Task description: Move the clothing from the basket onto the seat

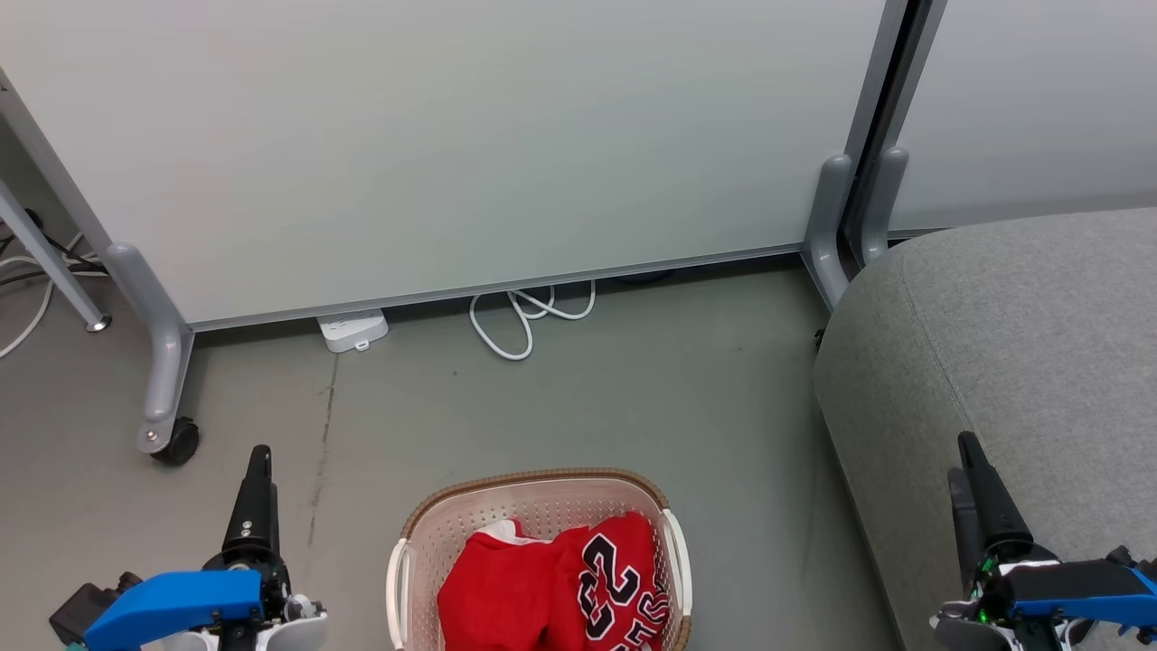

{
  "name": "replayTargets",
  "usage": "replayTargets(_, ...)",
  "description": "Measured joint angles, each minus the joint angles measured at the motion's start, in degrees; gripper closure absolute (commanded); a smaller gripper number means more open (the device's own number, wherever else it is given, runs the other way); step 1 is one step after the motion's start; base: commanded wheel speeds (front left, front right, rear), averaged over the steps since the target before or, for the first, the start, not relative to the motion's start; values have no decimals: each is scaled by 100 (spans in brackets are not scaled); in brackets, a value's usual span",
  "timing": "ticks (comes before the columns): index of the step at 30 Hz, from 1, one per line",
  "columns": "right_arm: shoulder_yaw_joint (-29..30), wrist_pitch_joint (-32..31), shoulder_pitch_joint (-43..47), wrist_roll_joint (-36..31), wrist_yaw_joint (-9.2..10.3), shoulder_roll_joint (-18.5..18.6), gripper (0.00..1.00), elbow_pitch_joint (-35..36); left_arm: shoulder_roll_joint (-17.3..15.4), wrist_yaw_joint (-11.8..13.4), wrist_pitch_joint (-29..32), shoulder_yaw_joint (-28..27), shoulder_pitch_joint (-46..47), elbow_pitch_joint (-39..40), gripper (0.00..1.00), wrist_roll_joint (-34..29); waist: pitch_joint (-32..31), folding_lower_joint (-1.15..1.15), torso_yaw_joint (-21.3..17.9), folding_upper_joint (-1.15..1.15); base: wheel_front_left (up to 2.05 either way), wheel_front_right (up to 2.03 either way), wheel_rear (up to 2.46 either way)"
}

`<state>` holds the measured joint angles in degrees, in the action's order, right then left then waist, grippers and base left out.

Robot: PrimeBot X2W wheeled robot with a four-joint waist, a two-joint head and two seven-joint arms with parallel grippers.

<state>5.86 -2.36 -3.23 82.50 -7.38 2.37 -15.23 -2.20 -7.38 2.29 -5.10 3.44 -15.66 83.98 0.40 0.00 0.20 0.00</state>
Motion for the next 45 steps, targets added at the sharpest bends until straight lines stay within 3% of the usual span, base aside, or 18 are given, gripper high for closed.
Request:
replayTargets(28,-368,606,-49,-3075,0,5,0,375,-12,270,-606,471,90,379,0,-3134,29,0,38,0,0,0,0)
replayTargets(45,-523,913,-36,-4443,-1,10,0,330,-22,330,-904,731,91,370,0,-4666,0,0,67,0,0,0,0)
